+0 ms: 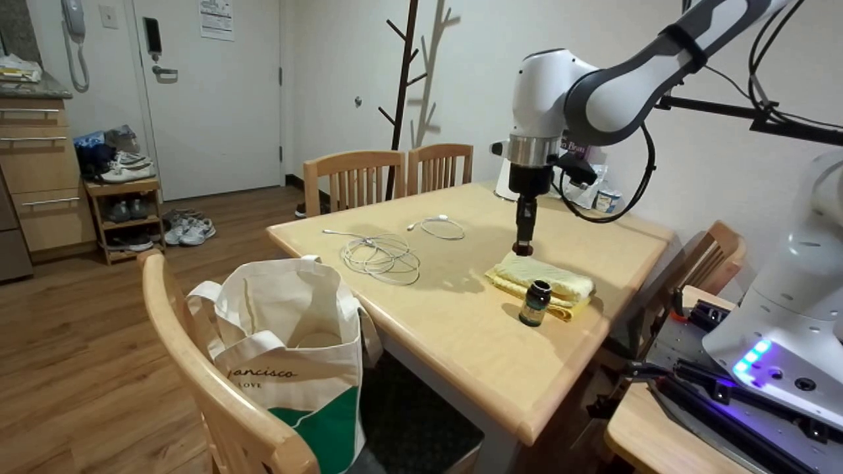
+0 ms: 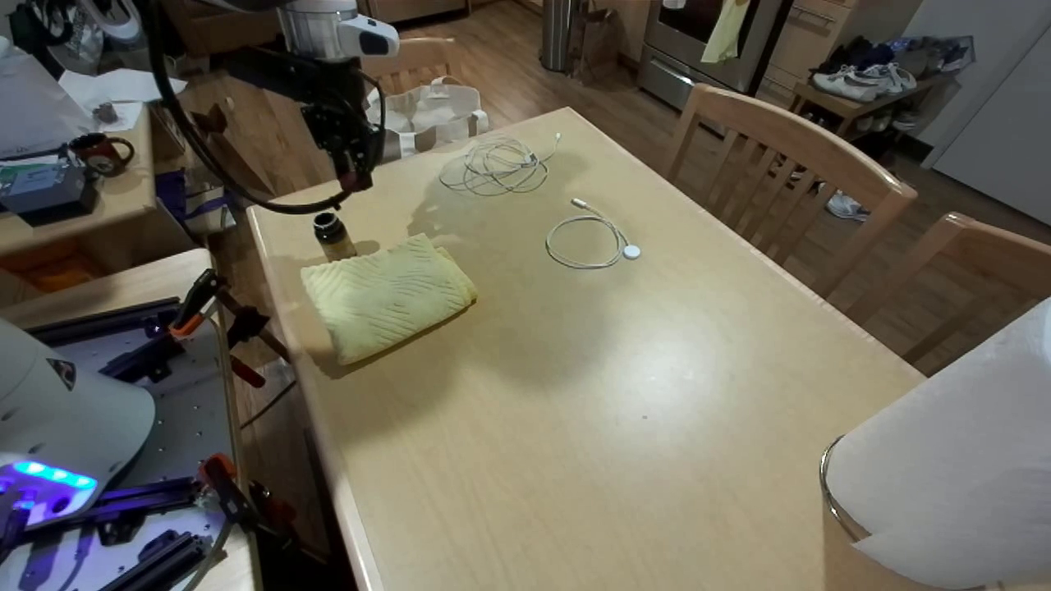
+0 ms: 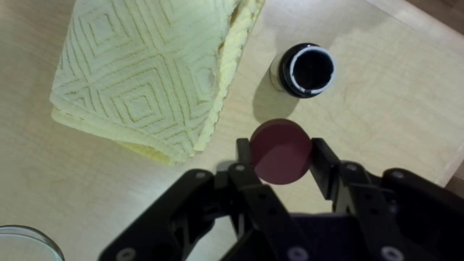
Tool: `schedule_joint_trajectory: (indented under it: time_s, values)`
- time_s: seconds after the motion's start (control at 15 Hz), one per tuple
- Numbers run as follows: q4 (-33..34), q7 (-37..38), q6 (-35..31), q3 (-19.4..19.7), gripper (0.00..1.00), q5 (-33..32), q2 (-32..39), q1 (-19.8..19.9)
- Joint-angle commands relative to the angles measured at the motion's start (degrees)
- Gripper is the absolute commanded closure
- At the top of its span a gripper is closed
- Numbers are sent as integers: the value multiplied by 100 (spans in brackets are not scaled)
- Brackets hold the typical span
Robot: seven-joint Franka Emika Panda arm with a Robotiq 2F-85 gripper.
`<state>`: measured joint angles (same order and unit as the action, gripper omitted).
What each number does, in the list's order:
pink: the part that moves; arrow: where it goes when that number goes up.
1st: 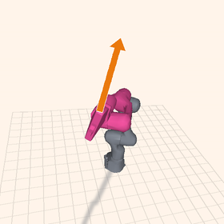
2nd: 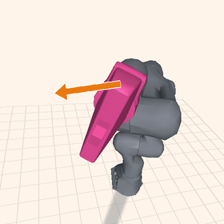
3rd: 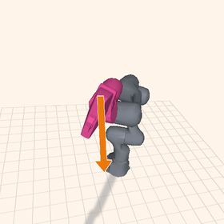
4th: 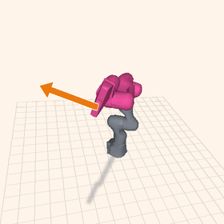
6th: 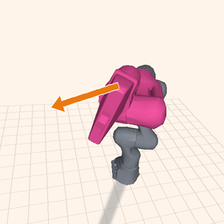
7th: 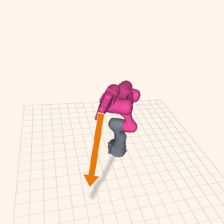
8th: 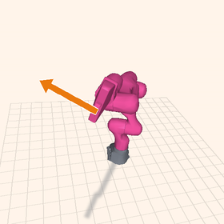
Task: Close the bottle with the lid, wipe the table with the yellow cloth, and move the bottle forward
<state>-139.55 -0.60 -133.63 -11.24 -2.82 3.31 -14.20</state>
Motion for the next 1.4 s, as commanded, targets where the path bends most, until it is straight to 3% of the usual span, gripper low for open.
schedule_joint_trajectory:
  time_s: [0.0, 0.33, 0.73, 1.33]
  values:
    - [3, 257, 522, -110, 81, 392, -150, 11]
    - [-145, 837, 867, -183, 81, 912, -182, -31]
    - [-376, 1169, 653, -283, 81, 1465, -144, -71]
    - [-763, 2330, -176, -307, 81, 353, -144, -189]
